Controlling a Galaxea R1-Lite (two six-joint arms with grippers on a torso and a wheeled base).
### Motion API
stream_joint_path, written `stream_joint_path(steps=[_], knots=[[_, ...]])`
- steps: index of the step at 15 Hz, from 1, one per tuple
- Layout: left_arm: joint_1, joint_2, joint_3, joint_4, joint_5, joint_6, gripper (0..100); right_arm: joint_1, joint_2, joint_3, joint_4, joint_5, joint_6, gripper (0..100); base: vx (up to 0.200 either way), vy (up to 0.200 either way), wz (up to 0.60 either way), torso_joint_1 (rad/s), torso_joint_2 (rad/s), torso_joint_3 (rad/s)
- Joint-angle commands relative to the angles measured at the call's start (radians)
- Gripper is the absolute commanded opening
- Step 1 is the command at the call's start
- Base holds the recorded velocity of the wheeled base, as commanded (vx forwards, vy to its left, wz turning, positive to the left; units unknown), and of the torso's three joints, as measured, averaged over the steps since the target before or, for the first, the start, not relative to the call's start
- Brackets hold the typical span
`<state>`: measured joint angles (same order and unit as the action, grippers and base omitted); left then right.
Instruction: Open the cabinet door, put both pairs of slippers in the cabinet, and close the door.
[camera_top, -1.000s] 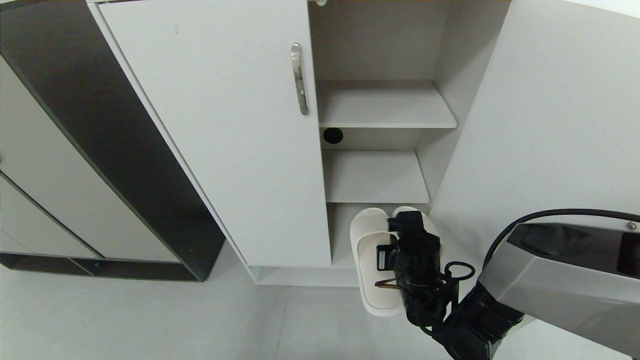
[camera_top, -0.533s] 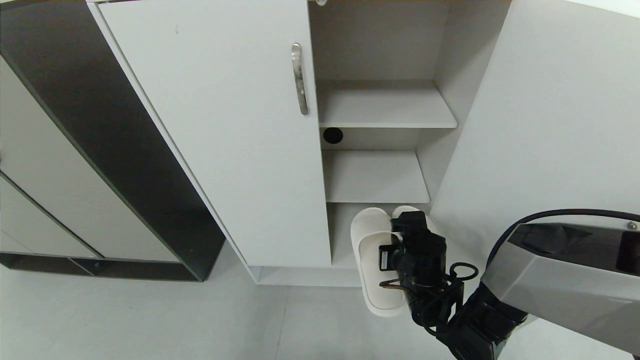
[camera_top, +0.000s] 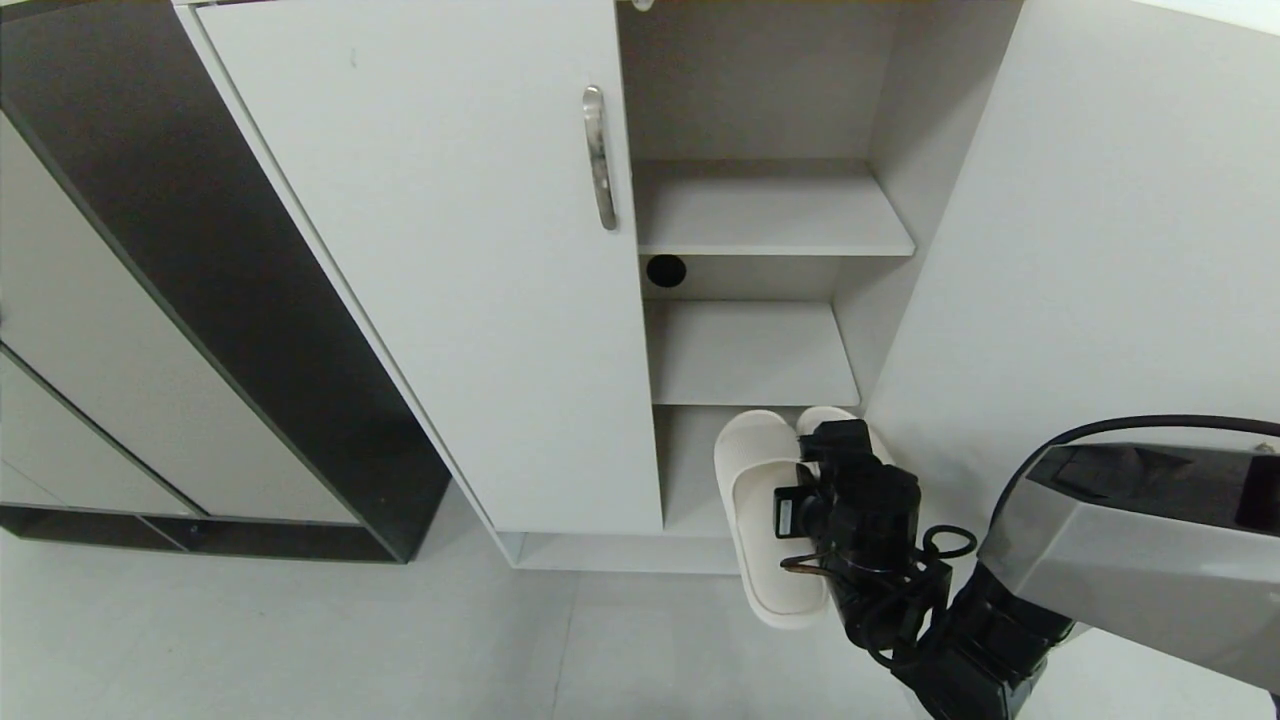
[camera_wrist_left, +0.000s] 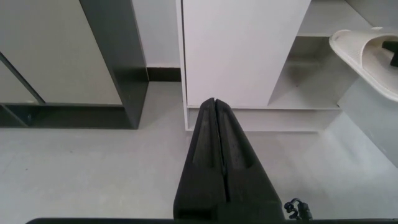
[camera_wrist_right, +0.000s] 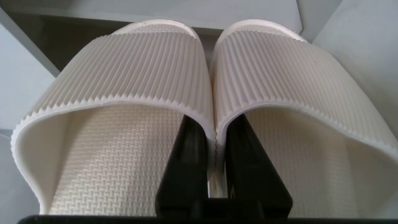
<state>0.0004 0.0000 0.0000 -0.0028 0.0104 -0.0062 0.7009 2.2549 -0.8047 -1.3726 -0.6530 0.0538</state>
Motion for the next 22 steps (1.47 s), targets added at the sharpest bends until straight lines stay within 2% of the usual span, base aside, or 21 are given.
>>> stream_joint_path(steps=[1,22], knots=[[0.0,0.002,0.0,0.0,0.0,-0.001,0,-0.009,-0.015,0.022,-0.01,0.007,0.0,0,0.0,0.0,0.0,0.0,0.0,0.0],[0.0,0.002,0.0,0.0,-0.001,0.0,0,-0.058,-0.08,0.111,-0.048,0.118,0.0,0,0.0,0.0,0.0,0.0,0.0,0.0]])
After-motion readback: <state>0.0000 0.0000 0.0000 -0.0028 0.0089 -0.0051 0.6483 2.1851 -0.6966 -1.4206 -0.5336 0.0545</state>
